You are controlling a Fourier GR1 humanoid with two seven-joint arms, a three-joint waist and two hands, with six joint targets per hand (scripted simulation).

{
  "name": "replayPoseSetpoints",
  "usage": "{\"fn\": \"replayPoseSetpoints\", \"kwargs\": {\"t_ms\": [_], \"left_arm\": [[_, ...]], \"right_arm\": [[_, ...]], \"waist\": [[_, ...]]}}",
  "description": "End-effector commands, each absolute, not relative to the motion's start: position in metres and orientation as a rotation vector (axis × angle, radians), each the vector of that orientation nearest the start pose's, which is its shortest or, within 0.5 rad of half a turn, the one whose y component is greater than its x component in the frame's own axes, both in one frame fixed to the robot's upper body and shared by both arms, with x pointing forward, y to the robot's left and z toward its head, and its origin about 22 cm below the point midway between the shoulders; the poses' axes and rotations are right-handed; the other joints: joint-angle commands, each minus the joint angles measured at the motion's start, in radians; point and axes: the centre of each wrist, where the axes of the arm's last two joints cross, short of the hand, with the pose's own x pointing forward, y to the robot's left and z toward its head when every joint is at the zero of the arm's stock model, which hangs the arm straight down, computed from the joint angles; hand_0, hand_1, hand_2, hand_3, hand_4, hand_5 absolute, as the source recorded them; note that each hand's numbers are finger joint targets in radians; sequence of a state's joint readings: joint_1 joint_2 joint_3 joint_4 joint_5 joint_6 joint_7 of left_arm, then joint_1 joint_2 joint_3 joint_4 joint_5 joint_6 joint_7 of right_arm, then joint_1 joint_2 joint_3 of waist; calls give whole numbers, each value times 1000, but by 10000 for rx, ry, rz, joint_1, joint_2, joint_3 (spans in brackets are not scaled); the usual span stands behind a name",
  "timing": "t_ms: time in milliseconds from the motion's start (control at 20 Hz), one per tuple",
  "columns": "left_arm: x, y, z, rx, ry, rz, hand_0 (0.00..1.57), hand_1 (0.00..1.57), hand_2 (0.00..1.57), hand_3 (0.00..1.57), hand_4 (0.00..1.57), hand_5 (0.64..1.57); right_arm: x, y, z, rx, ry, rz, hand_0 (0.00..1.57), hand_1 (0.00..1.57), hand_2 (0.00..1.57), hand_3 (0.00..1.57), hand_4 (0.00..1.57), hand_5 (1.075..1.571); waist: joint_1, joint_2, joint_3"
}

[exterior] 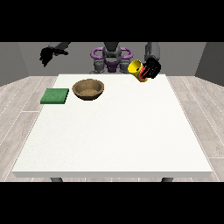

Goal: Pick the cup and pour the ball into the bowl, then pick the bowl and place it on the pad

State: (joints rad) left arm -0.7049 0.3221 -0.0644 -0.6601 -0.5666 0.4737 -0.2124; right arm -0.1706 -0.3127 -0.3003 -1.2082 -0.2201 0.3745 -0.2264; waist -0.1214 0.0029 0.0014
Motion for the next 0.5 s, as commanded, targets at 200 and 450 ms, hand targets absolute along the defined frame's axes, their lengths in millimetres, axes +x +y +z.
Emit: {"fn": "replayPoseSetpoints", "kwargs": {"t_ms": [200,450], "left_arm": [[410,195,36,11124,-15590,-8397,1496,1496,1571,1571,1507,1245],[424,170,67,13064,-15654,-10013,1559,1559,1571,1571,1571,1207]], "right_arm": [[268,-396,-4,477,-16486,341,0,0,0,0,0,1569],[264,-404,-12,744,-16806,127,0,0,0,0,0,1570]], "waist": [[104,-430,0],[-84,-161,8]]}}
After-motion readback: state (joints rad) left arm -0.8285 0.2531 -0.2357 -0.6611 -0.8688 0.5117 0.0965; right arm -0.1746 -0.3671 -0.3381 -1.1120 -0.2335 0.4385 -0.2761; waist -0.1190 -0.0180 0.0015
